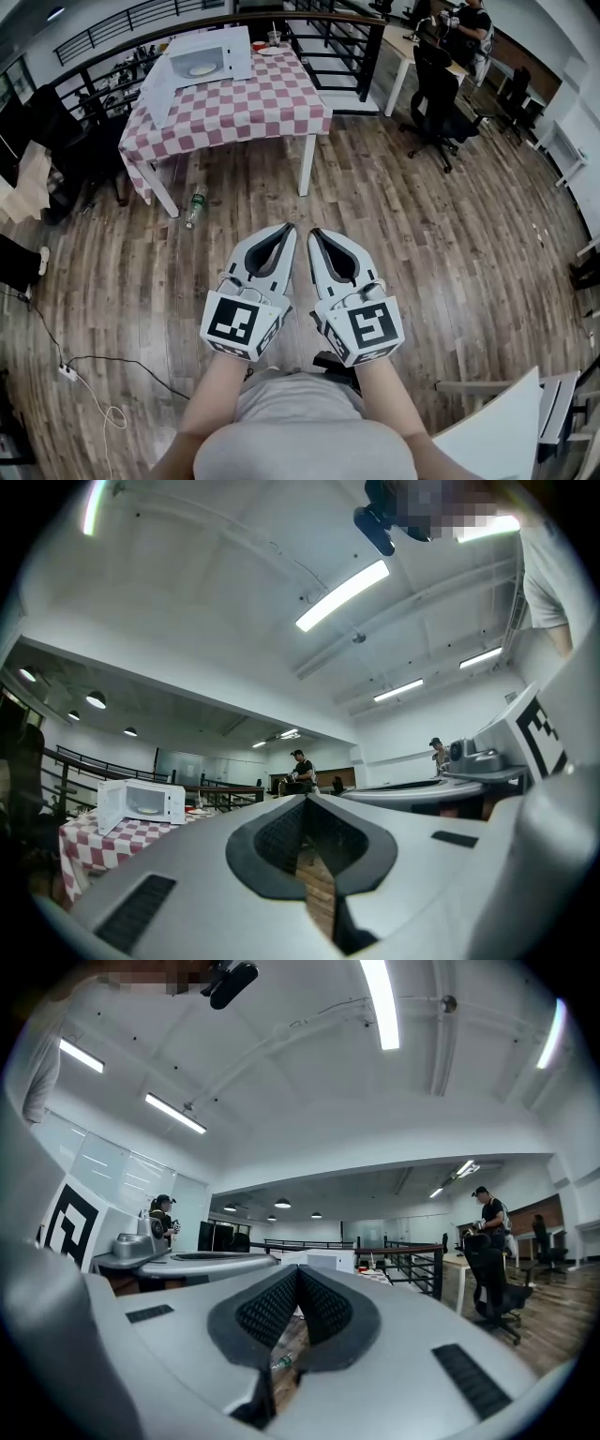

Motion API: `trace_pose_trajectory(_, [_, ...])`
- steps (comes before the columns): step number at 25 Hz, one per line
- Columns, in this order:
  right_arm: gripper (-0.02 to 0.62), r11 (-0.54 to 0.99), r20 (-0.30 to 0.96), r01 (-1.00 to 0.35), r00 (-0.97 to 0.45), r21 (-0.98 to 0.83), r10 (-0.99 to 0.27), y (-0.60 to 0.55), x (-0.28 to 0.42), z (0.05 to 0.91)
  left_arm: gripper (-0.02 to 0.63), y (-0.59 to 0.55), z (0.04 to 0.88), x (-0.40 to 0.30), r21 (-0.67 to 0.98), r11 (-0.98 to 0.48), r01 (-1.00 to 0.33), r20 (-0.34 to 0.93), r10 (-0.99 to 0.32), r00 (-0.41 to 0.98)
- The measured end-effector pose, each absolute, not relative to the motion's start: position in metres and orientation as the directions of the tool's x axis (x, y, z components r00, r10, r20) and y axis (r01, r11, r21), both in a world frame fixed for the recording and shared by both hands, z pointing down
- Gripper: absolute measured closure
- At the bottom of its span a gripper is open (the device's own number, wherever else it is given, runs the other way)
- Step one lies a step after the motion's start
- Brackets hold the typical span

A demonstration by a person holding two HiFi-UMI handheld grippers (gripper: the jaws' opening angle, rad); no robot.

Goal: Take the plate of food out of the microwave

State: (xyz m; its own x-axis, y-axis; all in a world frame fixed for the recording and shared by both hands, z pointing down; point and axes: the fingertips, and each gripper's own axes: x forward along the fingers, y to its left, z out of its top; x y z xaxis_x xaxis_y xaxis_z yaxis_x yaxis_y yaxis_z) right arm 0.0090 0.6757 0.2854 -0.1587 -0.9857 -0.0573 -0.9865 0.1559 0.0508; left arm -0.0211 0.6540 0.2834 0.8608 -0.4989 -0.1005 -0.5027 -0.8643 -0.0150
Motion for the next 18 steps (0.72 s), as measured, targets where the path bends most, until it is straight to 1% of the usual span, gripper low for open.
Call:
trace_pose_trajectory(9, [0.571, 0.171, -0.046, -0.985, -0.173, 0.031, -0.984, 0.649, -0.039, 0.291, 0.603, 0.629, 0.288, -0.069, 0.004, -0.855, -0.519, -0.096, -0.517, 0.851])
trace_pose_trajectory(18, [0.571, 0.221, -0.024, -0.975, -0.222, 0.035, -0.975, 0.625, -0.075, 0.295, 0.603, 0.601, 0.293, -0.112, 0.050, -0.814, -0.578, -0.102, -0.580, 0.808])
